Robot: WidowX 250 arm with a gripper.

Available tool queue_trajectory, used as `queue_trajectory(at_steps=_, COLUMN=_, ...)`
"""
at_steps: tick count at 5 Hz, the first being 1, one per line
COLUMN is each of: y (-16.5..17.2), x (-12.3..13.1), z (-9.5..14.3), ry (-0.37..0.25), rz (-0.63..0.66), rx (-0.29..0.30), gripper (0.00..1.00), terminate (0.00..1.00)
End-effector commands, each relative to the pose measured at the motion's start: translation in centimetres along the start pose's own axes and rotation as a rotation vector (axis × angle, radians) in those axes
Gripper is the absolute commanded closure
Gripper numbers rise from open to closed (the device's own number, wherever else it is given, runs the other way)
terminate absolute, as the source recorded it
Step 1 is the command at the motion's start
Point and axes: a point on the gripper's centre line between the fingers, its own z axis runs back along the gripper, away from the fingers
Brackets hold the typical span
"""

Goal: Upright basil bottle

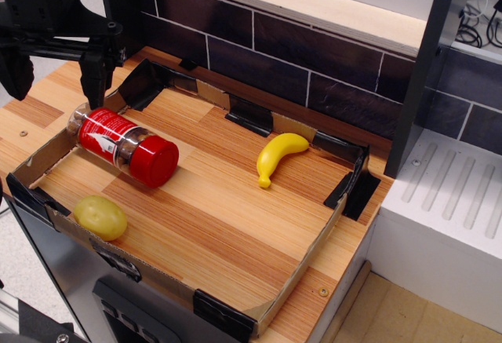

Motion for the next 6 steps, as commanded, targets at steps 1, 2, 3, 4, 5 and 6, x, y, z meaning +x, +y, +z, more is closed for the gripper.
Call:
queue_trajectory(at_steps=1, y=0.0, x=0.0, z=0.0, ry=0.000, rz=0.000, rx=0.000, gripper=0.00, terminate=0.00)
queue_trajectory(at_steps=2, y=-1.6, x=0.7, z=0.0, ry=-0.084, rz=-0.235, rx=-0.061, gripper=0.00, terminate=0.00)
queue_trajectory(at_steps=3, y=-3.6, x=1.4, z=0.1, ry=-0.113, rz=-0.481, rx=-0.095, gripper=0.00, terminate=0.00)
queue_trajectory(at_steps=4, y=-5.8, x=1.5, z=0.6, ry=-0.153, rz=-0.732, rx=-0.099, gripper=0.00, terminate=0.00)
queue_trajectory(at_steps=5, y=-7.5, x=1.3, z=0.4, ry=-0.132, rz=-0.982, rx=-0.146, gripper=0.00, terminate=0.00)
queue_trajectory(at_steps=6, y=-8.0, x=0.9, z=-0.3, ry=-0.146, rz=-1.234, rx=-0.149, gripper=0.00, terminate=0.00)
